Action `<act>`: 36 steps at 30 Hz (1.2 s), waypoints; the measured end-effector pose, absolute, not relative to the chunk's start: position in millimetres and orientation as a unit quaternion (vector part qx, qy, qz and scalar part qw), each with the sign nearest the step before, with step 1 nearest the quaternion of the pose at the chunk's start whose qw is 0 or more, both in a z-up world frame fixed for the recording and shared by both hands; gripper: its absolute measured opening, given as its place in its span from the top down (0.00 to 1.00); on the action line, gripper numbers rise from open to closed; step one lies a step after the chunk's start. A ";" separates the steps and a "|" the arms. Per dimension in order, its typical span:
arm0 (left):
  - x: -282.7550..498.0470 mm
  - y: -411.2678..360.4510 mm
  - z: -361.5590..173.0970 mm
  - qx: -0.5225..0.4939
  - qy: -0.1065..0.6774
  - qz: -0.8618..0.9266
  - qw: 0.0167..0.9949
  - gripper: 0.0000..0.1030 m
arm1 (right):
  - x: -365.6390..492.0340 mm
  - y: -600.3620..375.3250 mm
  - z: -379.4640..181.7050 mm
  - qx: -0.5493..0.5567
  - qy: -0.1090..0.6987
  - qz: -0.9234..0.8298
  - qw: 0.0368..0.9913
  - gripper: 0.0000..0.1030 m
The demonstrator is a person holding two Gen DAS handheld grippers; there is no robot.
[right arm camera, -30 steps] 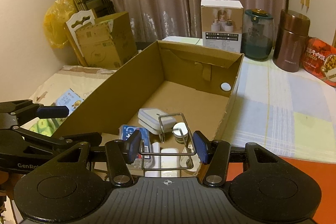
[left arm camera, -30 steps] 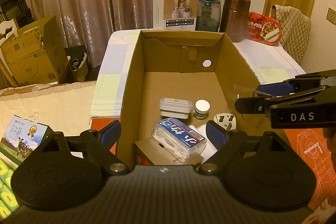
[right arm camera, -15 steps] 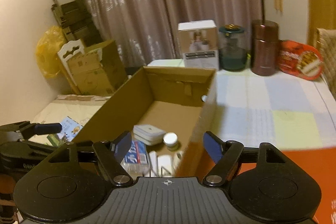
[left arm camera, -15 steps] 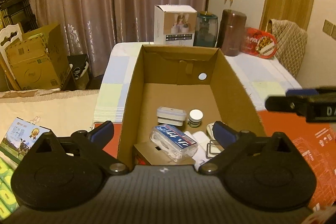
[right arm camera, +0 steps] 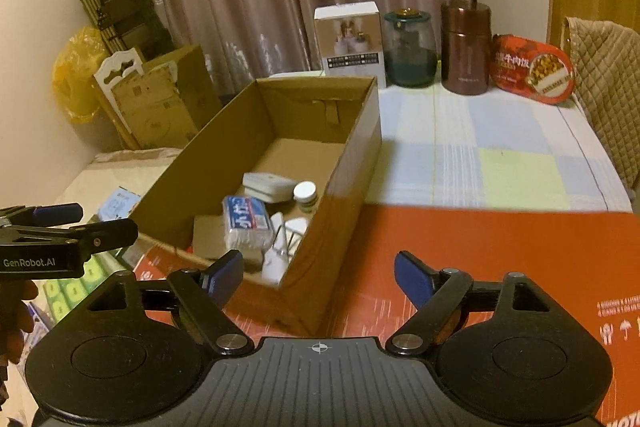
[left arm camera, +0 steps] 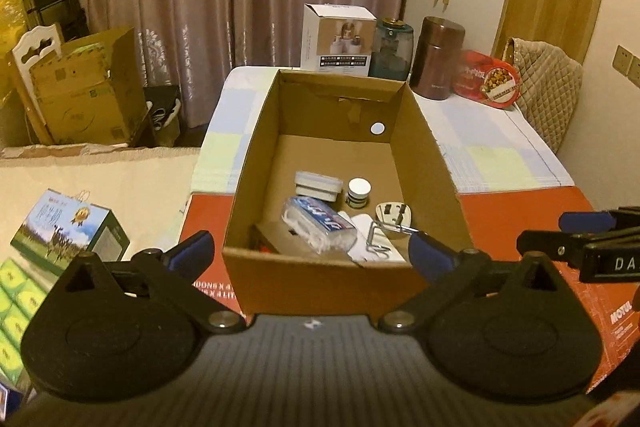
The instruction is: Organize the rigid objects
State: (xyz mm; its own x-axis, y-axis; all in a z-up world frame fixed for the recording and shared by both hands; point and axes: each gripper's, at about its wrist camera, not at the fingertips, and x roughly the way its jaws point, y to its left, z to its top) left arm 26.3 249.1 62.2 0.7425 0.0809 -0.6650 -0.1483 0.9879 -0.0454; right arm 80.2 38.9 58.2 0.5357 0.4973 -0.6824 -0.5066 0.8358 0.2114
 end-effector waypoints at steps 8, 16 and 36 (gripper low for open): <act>0.7 232.5 69.0 -0.061 0.355 0.063 0.931 0.02 | 55.5 28.8 60.5 -0.019 0.388 0.275 0.880 0.22; -16.6 214.9 72.3 -0.050 0.366 0.060 0.927 0.02 | 39.7 19.3 65.2 -0.024 0.388 0.265 0.883 0.22; -38.3 199.4 64.0 -0.044 0.381 0.062 0.921 0.02 | 14.3 10.8 63.6 -0.038 0.391 0.269 0.880 0.22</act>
